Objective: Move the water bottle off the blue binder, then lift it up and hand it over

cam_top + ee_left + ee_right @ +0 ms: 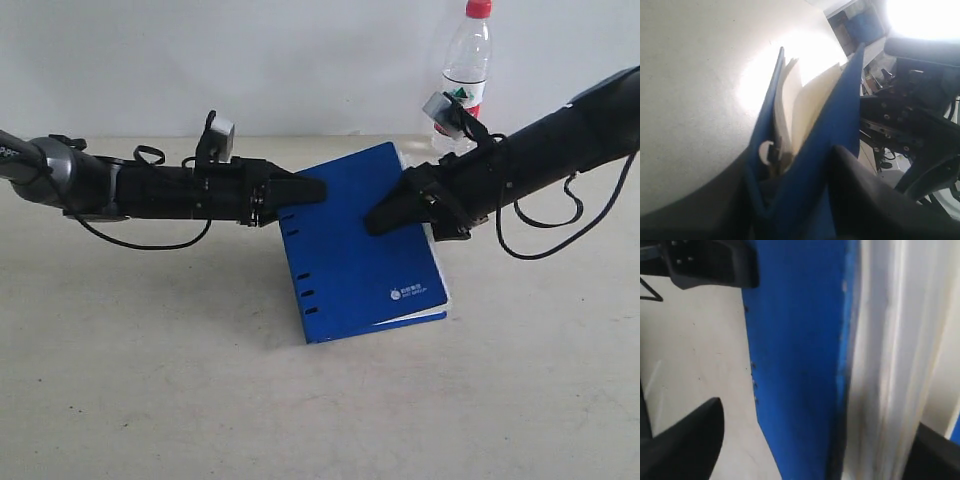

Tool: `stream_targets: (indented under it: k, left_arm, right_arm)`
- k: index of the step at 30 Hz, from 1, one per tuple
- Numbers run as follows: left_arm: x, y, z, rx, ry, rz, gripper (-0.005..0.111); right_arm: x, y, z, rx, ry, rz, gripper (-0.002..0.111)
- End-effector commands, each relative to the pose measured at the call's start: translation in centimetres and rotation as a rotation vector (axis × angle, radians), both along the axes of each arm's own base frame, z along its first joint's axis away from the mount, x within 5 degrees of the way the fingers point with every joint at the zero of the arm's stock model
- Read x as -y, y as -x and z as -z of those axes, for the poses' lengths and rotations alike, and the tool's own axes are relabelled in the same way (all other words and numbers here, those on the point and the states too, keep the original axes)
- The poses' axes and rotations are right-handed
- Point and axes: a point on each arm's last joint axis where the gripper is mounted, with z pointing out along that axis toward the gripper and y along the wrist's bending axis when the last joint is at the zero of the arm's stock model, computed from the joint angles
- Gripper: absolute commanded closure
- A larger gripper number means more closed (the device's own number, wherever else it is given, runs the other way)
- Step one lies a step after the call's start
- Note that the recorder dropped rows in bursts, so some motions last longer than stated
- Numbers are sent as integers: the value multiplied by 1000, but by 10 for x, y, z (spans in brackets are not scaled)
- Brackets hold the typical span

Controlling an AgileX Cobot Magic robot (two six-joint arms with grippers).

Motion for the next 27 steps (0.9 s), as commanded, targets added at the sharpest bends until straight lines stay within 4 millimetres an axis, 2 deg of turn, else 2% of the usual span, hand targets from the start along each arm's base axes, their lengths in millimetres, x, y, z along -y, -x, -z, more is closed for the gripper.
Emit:
stream_targets:
  k: [1,7,13,15,18,22,24,27]
  left_arm:
    - [-20,-6,-4,32,6,-43,102]
    - [-22,5,-2,51,-128,98,102]
    - [-10,5,-5,26,-93,91,102]
    - [-8,2,-8,-4,-45,48,102]
    - [-6,-2,-13,-59,27,-14,102]
    - [-2,-2,-14,-122,57,-25,102]
    - [0,-1,-13,-142,50,-12,100]
    - [5,1,-12,-144,44,4,85]
  right_arm:
    - [5,2,1,-3,78,-11,37]
    - [15,0,13,-19,256,32,38]
    - [10,-5,8,-17,174,91,42]
    - [8,-6,7,-15,150,107,50]
    - [9,-8,7,-5,150,129,72]
    - [10,-10,7,6,160,147,109]
    - [10,-10,7,4,161,152,108]
    - [10,-10,7,1,160,152,108]
